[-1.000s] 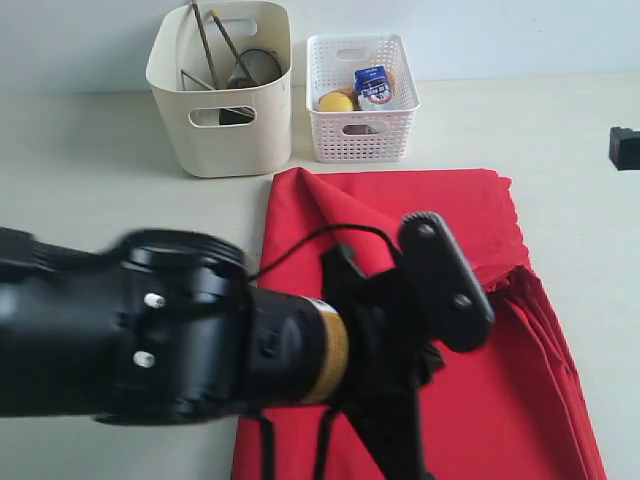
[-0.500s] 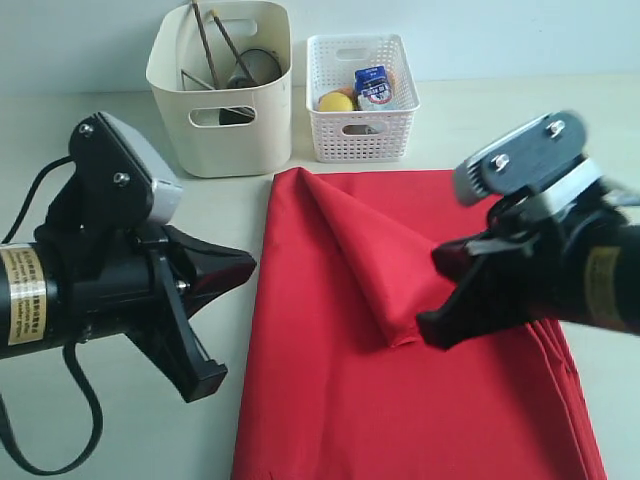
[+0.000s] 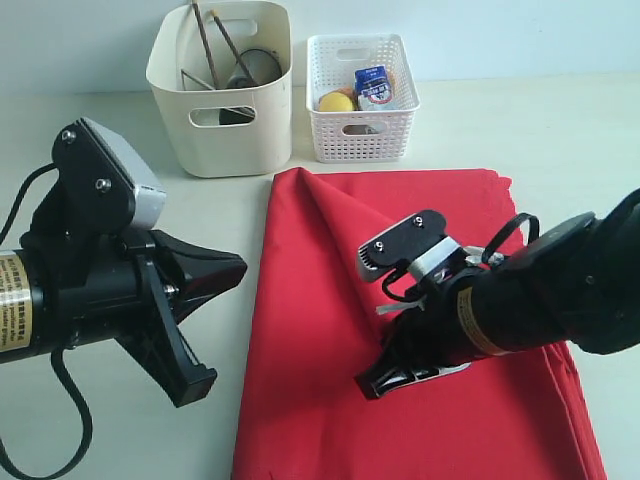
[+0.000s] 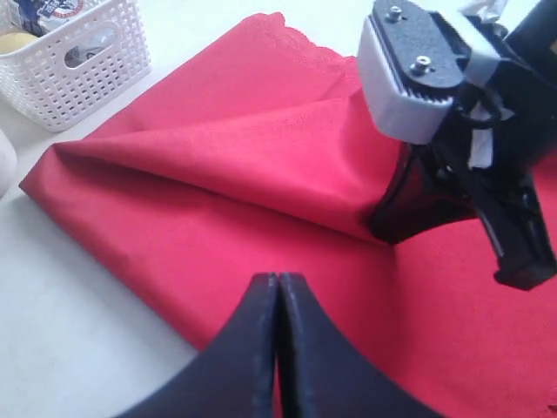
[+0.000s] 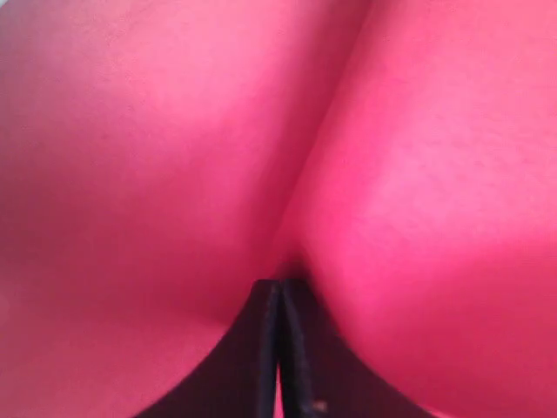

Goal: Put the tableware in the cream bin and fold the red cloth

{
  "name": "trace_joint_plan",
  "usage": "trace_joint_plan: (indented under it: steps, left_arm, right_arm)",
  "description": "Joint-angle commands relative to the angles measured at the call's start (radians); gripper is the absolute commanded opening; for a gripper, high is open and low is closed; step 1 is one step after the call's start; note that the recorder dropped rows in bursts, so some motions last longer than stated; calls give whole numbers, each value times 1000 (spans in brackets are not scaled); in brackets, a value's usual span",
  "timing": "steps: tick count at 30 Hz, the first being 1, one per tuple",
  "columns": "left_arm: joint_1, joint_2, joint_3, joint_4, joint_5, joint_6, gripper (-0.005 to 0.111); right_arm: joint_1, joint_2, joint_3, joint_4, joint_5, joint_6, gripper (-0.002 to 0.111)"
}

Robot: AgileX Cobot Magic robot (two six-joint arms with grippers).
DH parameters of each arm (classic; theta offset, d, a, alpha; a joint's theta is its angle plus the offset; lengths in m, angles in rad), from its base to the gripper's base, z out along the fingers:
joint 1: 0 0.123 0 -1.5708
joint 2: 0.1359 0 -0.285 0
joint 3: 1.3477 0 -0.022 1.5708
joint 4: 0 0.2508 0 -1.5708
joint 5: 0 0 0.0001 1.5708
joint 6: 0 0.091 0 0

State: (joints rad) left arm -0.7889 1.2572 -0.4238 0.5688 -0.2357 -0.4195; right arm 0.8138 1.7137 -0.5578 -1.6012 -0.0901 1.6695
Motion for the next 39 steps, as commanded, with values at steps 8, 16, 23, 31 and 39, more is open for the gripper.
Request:
trace_joint_plan:
  steps: [8, 16, 23, 31, 39]
  left_arm:
    - [2, -8, 5, -4, 24, -1, 2]
    - [2, -6, 5, -4, 24, 1, 2]
    - [2, -6, 5, -4, 39, 1, 2]
    - [2, -6, 5, -4, 58, 1, 2]
    - [2, -6, 5, -4, 70, 3, 2]
  right_arm:
    - [-5, -38, -71, -6, 751, -14, 0]
    - [-40, -89, -184, 75, 569, -146, 0]
    - [-40, -79, -161, 84, 90, -161, 0]
    - [-40, 41, -108, 84, 18, -142, 0]
    - [-67, 48, -146, -30, 742, -106, 0]
